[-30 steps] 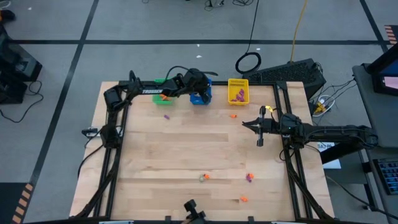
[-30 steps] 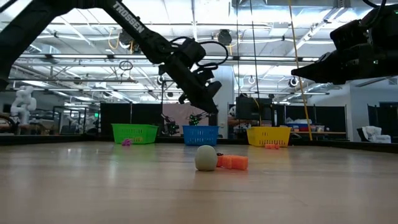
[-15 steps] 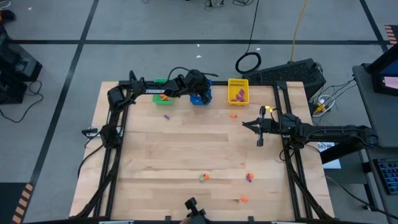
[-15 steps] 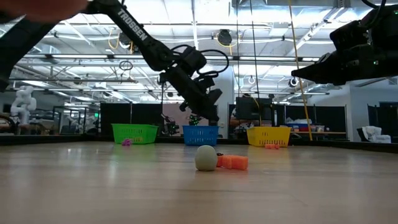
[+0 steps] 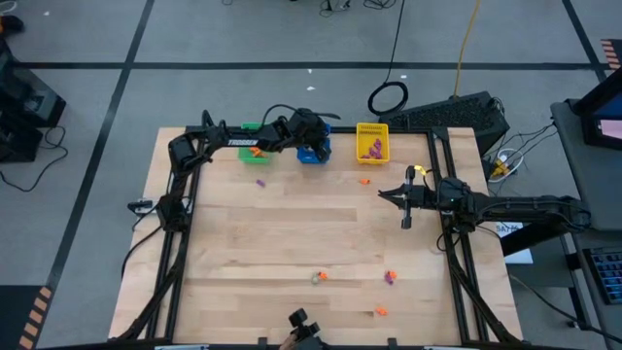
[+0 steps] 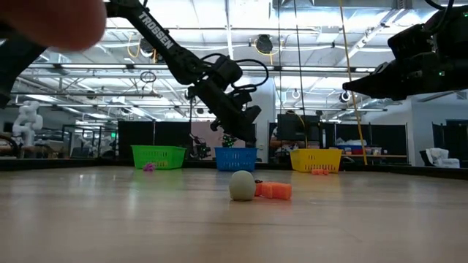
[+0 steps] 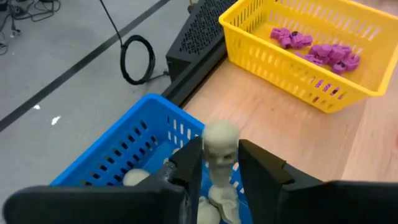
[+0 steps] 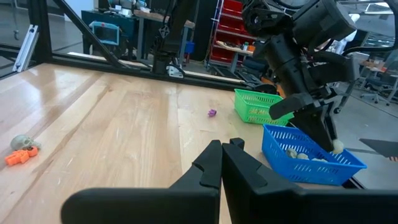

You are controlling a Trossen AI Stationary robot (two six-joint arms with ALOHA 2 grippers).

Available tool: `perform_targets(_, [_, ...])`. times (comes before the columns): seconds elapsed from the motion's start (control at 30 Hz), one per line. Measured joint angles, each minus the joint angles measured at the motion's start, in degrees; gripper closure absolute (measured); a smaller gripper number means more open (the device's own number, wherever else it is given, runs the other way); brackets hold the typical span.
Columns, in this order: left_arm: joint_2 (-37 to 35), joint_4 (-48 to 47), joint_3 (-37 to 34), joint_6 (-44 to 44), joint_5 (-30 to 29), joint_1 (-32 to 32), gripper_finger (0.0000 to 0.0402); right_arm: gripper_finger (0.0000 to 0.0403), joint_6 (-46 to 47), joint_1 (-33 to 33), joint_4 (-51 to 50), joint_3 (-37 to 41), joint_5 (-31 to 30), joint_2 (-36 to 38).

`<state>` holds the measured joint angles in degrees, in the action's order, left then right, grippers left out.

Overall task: Sort Halloween decoration
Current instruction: Put the white skull toy into the blue bin, then put the purple skeleton toy into the yellow bin

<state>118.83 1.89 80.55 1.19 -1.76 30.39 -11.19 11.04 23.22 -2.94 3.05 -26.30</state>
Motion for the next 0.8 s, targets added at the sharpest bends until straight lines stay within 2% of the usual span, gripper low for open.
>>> perform_targets(0.2, [-0.8,-0.8,1.0,-0.1,-0.2,-0.5,0.0290,0.0403,0.0,0.0,0.0,0.0,0.0,0.0])
perform_targets(0.37, [-0.8,-8.8,4.2,-1.6,-0.2,-0.6,0.0290,0.0403,0.0,0.0,0.0,0.0,0.0,0.0])
perform_targets(0.5, [-2.5,-14.3,4.7,-5.5,-0.3,-2.4,0.0312,0.0403,0.0,0.0,0.0,0.0,0.0,0.0])
perform_targets(0.67, [-4.2,-9.2,0.9,-3.9,-1.1,-6.9,0.0370,0.0403,0.0,0.0,0.0,0.0,0.0,0.0])
perform_targets(0.73, [-4.2,-4.9,-2.0,-4.5,-4.6,-9.3,0.0392,0.0403,0.0,0.0,0.0,0.0,0.0,0.0])
perform_targets(0.8, [-4.2,0.5,-4.2,-4.6,-8.5,-11.8,0.0396,0.0403,0.0,0.0,0.0,0.0,0.0,0.0])
